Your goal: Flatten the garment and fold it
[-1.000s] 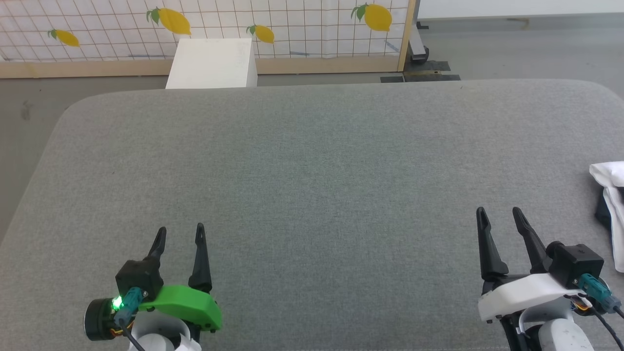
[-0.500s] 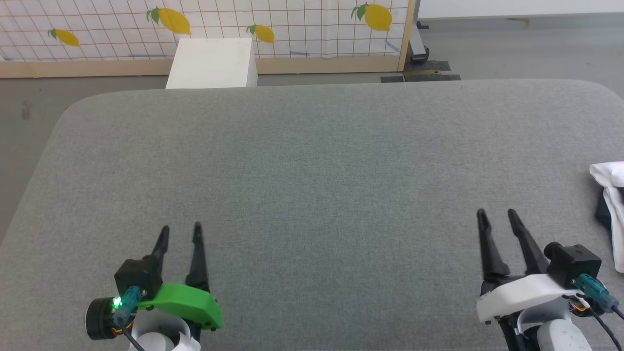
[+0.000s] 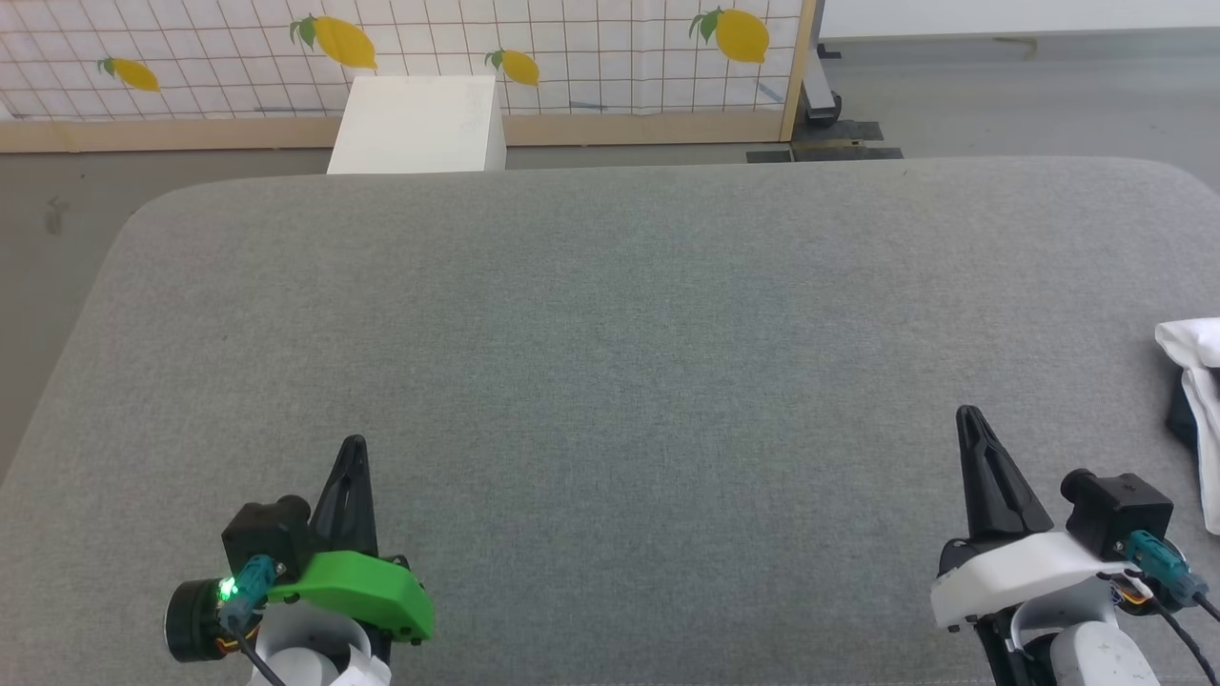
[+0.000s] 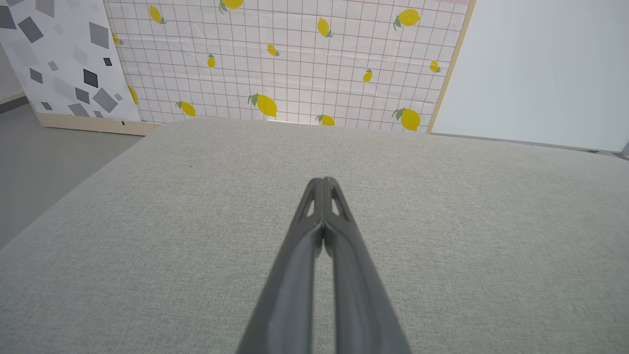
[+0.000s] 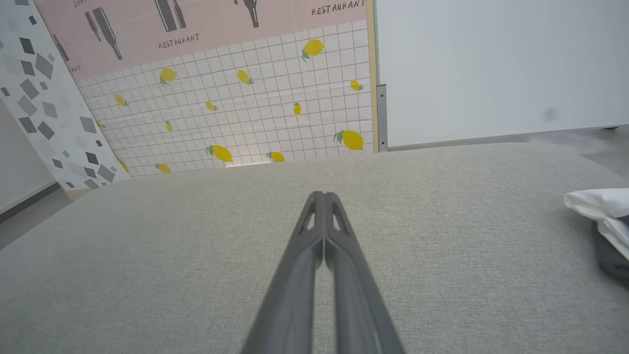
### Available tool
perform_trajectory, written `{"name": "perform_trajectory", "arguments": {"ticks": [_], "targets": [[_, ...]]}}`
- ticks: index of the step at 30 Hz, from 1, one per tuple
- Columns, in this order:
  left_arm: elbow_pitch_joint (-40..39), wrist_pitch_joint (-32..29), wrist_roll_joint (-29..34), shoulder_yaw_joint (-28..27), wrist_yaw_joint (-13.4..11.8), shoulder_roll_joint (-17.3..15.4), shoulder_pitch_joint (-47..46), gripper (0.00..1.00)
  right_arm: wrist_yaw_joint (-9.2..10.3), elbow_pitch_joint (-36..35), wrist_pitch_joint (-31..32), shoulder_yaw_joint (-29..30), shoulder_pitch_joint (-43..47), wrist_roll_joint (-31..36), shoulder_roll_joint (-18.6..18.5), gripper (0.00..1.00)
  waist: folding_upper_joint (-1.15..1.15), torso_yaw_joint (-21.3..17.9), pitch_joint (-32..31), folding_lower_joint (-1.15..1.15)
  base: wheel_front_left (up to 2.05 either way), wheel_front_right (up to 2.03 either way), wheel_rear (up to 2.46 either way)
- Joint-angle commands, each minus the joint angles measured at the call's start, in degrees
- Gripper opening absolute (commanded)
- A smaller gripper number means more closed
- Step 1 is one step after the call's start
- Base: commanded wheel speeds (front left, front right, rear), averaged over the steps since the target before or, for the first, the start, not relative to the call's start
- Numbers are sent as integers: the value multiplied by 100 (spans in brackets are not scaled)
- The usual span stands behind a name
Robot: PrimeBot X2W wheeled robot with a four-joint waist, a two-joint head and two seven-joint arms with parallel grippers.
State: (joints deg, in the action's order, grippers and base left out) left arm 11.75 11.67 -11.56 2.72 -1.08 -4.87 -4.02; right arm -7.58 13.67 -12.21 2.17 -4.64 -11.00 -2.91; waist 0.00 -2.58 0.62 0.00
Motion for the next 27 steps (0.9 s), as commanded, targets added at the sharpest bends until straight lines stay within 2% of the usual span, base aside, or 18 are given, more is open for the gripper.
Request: {"name": "perform_trajectory", "arguments": {"ticks": [1, 27], "targets": [[-51, -23, 103, -14, 7, 18, 35, 0, 1, -63, 37, -13, 43, 55, 0, 0, 0, 4, -1, 0, 0, 0, 0], [-305, -282, 341, -72, 30, 59, 118, 0, 3, -358, 305, -59, 138, 291, 1, 0, 0, 61, -15, 0, 0, 0, 0]]}}
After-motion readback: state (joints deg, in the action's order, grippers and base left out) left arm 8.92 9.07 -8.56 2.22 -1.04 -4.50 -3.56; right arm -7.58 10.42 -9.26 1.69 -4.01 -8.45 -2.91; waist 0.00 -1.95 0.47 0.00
